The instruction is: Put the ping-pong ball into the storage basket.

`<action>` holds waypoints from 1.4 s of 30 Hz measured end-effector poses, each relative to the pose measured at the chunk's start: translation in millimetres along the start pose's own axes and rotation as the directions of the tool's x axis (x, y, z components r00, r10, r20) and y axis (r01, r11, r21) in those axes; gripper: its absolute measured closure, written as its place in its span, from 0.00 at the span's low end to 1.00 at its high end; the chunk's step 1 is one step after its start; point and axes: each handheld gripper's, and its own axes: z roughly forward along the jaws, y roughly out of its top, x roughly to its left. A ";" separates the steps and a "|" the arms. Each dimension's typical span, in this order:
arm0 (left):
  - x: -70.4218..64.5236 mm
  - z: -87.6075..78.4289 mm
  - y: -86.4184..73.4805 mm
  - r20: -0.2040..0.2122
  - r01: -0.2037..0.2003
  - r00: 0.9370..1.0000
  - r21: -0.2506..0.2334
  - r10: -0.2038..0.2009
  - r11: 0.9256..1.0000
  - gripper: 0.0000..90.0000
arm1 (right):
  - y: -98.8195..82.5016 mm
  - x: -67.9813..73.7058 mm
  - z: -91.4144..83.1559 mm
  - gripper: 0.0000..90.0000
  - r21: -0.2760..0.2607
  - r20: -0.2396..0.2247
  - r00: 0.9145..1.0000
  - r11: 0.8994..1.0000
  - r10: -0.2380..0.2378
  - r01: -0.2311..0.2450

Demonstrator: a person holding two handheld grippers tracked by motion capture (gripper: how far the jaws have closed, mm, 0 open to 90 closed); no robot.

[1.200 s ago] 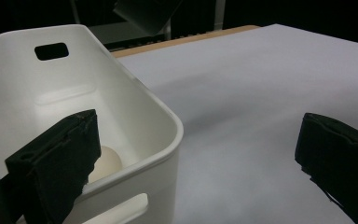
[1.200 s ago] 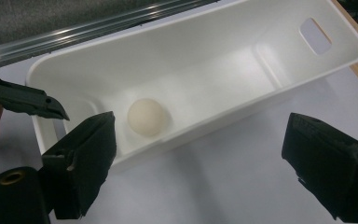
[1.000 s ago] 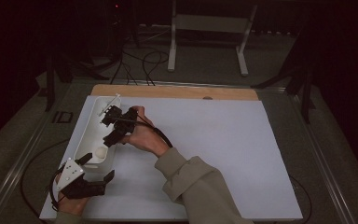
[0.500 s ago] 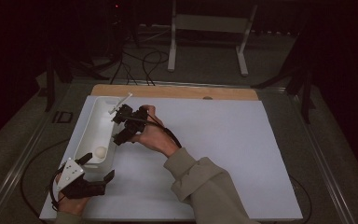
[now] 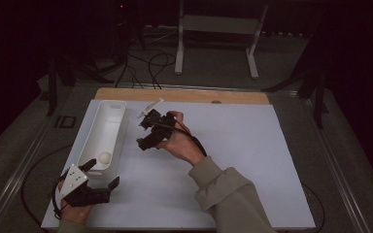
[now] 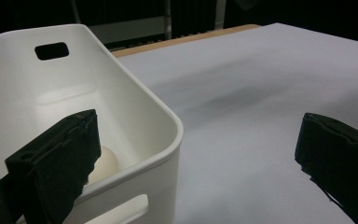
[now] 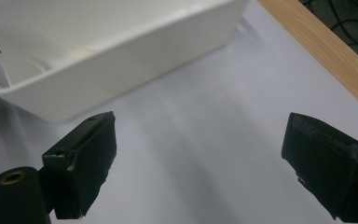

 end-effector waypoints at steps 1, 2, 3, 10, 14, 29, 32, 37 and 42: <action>0.0 0.0 0.0 0.000 0.001 1.000 0.000 -0.001 1.000 0.01 | -4.9 -3.6 -3.3 0.11 -0.007 0.006 1.000 1.000 0.014 -0.014; 0.0 -0.1 0.1 0.000 0.000 1.000 0.002 0.000 1.000 0.01 | -10.2 -7.1 -6.5 0.11 -0.016 0.007 1.000 1.000 0.022 -0.022; -0.1 0.0 0.1 0.000 0.001 1.000 0.001 -0.001 1.000 0.01 | -15.7 -10.6 -9.9 0.11 -0.016 0.022 0.999 1.000 0.026 -0.026; -0.4 0.3 0.2 -0.004 0.004 1.000 0.001 -0.004 1.000 0.01 | -57.9 -35.8 -30.5 0.11 -0.055 0.067 0.994 0.995 0.088 -0.084; -0.1 0.1 0.3 -0.002 0.008 1.000 0.001 -0.008 1.000 0.01 | -84.9 -45.4 -40.1 0.11 -0.076 0.091 0.990 0.992 0.111 -0.104; 0.0 0.0 1.3 -0.003 0.022 1.000 0.004 -0.022 1.000 0.01 | -195.2 -67.9 -95.4 0.10 -0.229 0.139 0.956 0.947 0.259 -0.224; 1.4 -0.5 1.9 0.006 0.038 0.999 0.002 -0.038 0.999 0.01 | -215.8 -66.7 -103.6 0.10 -0.270 0.146 0.951 0.935 0.274 -0.229; 2.3 -0.8 3.0 0.007 0.048 0.999 0.005 -0.048 0.999 0.01 | -245.6 -62.8 -114.6 0.10 -0.372 0.159 0.940 0.900 0.301 -0.226; 5.4 -2.5 4.3 -0.005 0.070 0.998 -0.013 -0.070 0.997 0.01 | -271.7 -56.4 -120.3 0.10 -0.472 0.151 0.937 0.856 0.316 -0.212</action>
